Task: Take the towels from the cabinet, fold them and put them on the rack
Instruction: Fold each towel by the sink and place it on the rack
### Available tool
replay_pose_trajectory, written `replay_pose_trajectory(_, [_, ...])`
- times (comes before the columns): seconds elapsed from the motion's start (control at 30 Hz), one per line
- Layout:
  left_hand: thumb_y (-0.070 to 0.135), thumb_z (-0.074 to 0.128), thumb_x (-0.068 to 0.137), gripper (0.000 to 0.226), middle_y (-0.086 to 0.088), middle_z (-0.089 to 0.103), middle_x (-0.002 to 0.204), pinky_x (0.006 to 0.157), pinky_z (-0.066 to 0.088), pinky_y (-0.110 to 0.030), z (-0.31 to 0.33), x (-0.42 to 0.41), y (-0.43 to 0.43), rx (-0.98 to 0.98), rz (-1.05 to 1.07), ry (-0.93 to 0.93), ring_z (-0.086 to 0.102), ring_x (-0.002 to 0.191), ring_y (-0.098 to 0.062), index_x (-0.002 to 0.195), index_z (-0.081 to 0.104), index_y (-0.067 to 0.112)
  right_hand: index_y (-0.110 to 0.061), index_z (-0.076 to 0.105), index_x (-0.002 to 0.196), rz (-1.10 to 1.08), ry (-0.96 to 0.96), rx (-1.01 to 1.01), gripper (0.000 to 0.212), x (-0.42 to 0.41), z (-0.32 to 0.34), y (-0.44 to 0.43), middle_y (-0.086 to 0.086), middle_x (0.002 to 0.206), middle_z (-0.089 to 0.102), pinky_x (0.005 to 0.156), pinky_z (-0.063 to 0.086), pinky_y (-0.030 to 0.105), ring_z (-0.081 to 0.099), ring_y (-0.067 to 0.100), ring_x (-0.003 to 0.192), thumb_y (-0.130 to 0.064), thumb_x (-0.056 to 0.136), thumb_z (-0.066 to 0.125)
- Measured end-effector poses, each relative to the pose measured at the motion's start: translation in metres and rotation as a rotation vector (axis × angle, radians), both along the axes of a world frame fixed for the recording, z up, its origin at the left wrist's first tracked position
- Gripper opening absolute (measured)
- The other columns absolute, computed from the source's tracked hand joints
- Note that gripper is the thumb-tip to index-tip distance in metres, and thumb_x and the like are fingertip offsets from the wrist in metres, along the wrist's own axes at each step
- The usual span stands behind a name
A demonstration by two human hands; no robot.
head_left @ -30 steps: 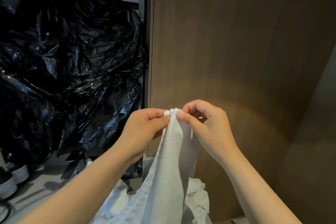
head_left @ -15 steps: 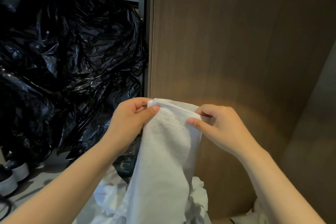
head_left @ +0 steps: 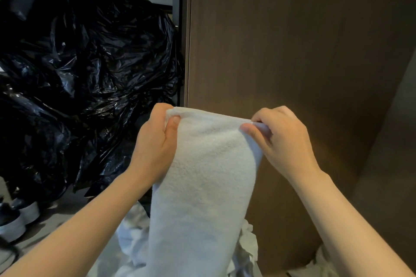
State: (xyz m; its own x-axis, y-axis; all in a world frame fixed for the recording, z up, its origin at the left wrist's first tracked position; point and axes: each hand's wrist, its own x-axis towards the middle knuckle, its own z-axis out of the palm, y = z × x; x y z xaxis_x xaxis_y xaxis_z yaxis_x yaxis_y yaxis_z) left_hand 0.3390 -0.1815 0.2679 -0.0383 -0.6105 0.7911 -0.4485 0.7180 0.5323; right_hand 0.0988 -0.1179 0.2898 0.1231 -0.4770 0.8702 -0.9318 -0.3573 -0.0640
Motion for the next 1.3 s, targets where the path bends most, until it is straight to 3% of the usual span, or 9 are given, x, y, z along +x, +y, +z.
replay_pose_trajectory(0.13, [0.031,0.043,0.102,0.018,0.006,0.054,0.073,0.054,0.04,-0.019,0.006,-0.008,0.005,0.06,-0.048,0.065,0.048,0.062,0.0,0.091,0.052,0.021,-0.023,0.06,0.092,0.115,-0.317,0.019,0.022,-0.001,-0.008,-0.005,-0.017,0.081,0.057,0.061,0.043,0.007,0.057,0.007,0.076,-0.042,0.086,0.069])
replay_pose_trajectory(0.27, [0.03,0.044,0.101,0.024,0.009,0.05,0.07,0.055,0.038,-0.009,0.006,-0.016,0.008,0.107,-0.108,0.161,0.044,0.059,0.002,0.085,0.053,0.015,-0.038,0.049,0.121,0.218,-0.704,0.096,0.058,0.003,-0.016,-0.005,-0.026,0.103,0.057,0.074,0.047,0.004,0.057,-0.005,0.098,-0.05,0.072,0.078])
replay_pose_trajectory(0.43, [0.032,0.043,0.101,0.021,0.007,0.057,0.078,0.06,0.041,-0.007,0.006,-0.017,0.005,0.102,-0.114,0.152,0.048,0.065,0.004,0.091,0.055,0.019,-0.021,0.062,0.122,0.617,-1.007,0.706,0.05,-0.004,-0.044,-0.003,-0.004,0.119,0.071,0.095,0.052,0.033,0.066,0.019,0.113,-0.045,0.079,0.067])
replay_pose_trajectory(0.53, [0.034,0.044,0.101,0.018,0.01,0.057,0.076,0.058,0.04,-0.005,0.011,-0.013,0.0,0.104,-0.087,0.152,0.05,0.065,0.006,0.089,0.055,0.028,-0.02,0.063,0.117,0.64,-1.106,0.629,0.043,0.0,-0.047,-0.002,-0.002,0.11,0.073,0.088,0.057,0.039,0.07,0.02,0.104,-0.042,0.081,0.067])
replay_pose_trajectory(0.67, [0.037,0.043,0.1,0.019,0.011,0.057,0.077,0.06,0.041,-0.012,0.011,-0.011,-0.003,0.157,-0.064,0.192,0.05,0.065,0.007,0.087,0.055,0.033,-0.028,0.06,0.101,0.425,-0.979,0.243,0.026,0.016,-0.038,-0.009,-0.014,0.091,0.067,0.069,0.059,0.023,0.068,0.012,0.088,-0.046,0.085,0.068])
replay_pose_trajectory(0.87, [0.048,0.054,0.093,0.058,-0.018,0.057,0.079,0.067,0.043,-0.037,-0.004,-0.002,0.001,0.552,-0.335,0.465,0.053,0.071,-0.025,0.09,0.059,-0.01,-0.029,0.055,0.091,0.344,-0.87,0.053,0.013,0.028,-0.025,-0.014,-0.02,0.077,0.058,0.061,0.047,0.006,0.057,-0.003,0.073,-0.039,0.093,0.063])
replay_pose_trajectory(0.93, [0.049,0.054,0.091,0.045,-0.007,0.073,0.093,0.074,0.056,-0.031,-0.014,0.003,0.01,0.626,-0.517,0.483,0.07,0.085,-0.021,0.096,0.071,0.008,-0.028,0.055,0.091,0.343,-0.863,0.052,0.013,0.025,-0.024,-0.014,-0.018,0.077,0.057,0.06,0.046,0.006,0.057,-0.004,0.071,-0.038,0.093,0.063])
replay_pose_trajectory(1.07, [0.06,0.047,0.083,0.033,0.025,0.067,0.097,0.062,0.048,-0.006,-0.045,-0.001,0.031,0.529,-0.317,0.095,0.065,0.084,0.007,0.104,0.056,0.035,-0.025,0.056,0.091,0.346,-0.874,0.041,0.015,0.019,-0.018,-0.016,-0.013,0.08,0.058,0.06,0.047,0.007,0.057,-0.002,0.071,-0.037,0.093,0.064])
replay_pose_trajectory(1.3, [0.026,0.047,0.1,0.031,-0.023,0.054,0.088,0.064,0.04,-0.031,-0.055,-0.031,0.038,0.456,-0.203,0.344,0.048,0.072,-0.019,0.095,0.05,-0.005,-0.026,0.057,0.086,0.262,-0.868,0.073,0.018,0.011,-0.011,-0.015,-0.014,0.075,0.056,0.056,0.043,0.006,0.054,-0.003,0.067,-0.041,0.092,0.064])
